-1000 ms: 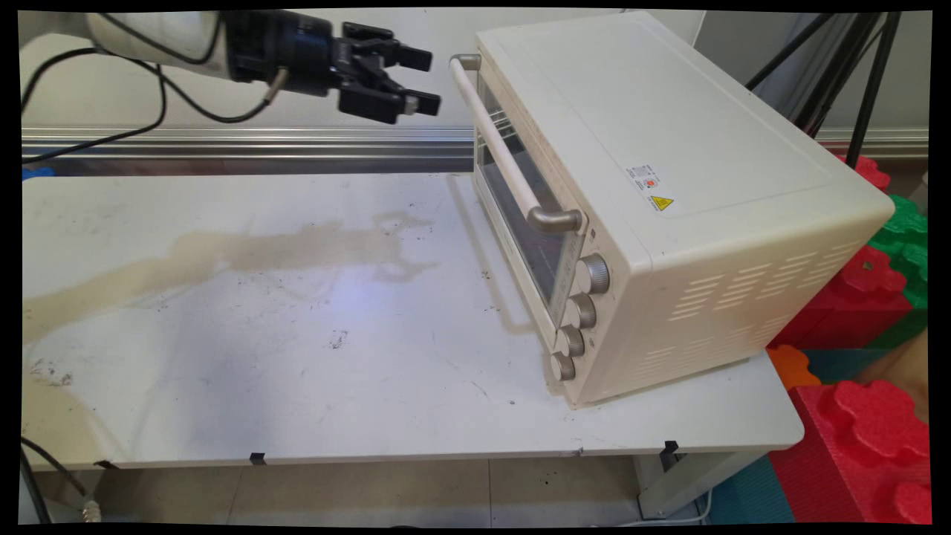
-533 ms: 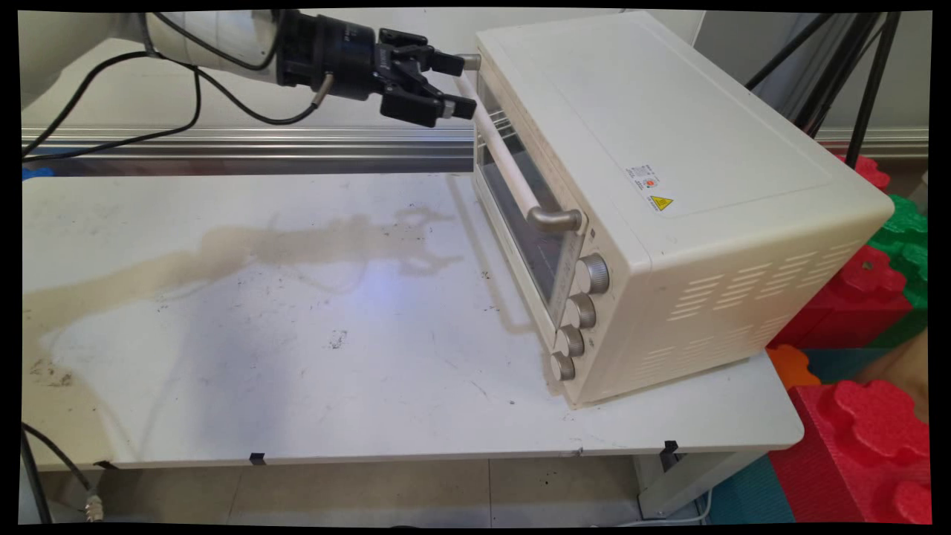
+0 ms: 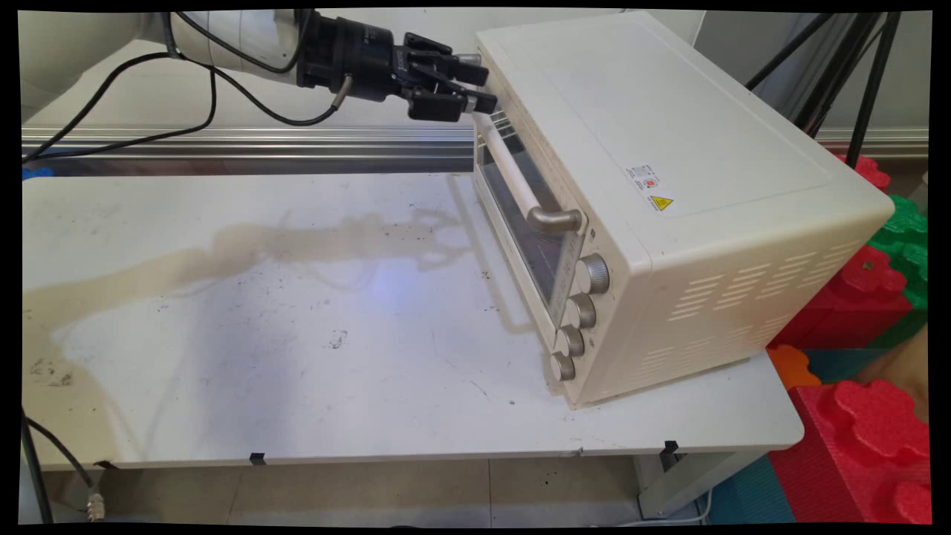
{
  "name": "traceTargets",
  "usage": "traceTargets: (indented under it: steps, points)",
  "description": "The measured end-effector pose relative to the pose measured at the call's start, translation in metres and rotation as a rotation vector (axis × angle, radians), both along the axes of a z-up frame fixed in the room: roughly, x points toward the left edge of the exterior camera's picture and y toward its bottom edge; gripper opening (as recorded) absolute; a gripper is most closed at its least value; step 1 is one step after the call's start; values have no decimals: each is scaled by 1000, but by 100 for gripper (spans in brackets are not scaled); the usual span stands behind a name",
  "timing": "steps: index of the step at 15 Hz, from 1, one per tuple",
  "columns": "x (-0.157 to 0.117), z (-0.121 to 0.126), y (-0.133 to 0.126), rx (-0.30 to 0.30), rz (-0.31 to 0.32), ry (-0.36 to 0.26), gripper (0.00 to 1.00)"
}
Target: Open the oven
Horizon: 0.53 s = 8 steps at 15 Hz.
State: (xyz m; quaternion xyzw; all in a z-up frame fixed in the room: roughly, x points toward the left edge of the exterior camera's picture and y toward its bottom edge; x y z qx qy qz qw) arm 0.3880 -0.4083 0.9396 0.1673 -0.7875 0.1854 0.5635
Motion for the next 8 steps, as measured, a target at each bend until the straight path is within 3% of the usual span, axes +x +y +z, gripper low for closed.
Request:
traceTargets:
  steps: [8]
  points:
    - [-10, -9, -5, 5, -16, -27, 0]
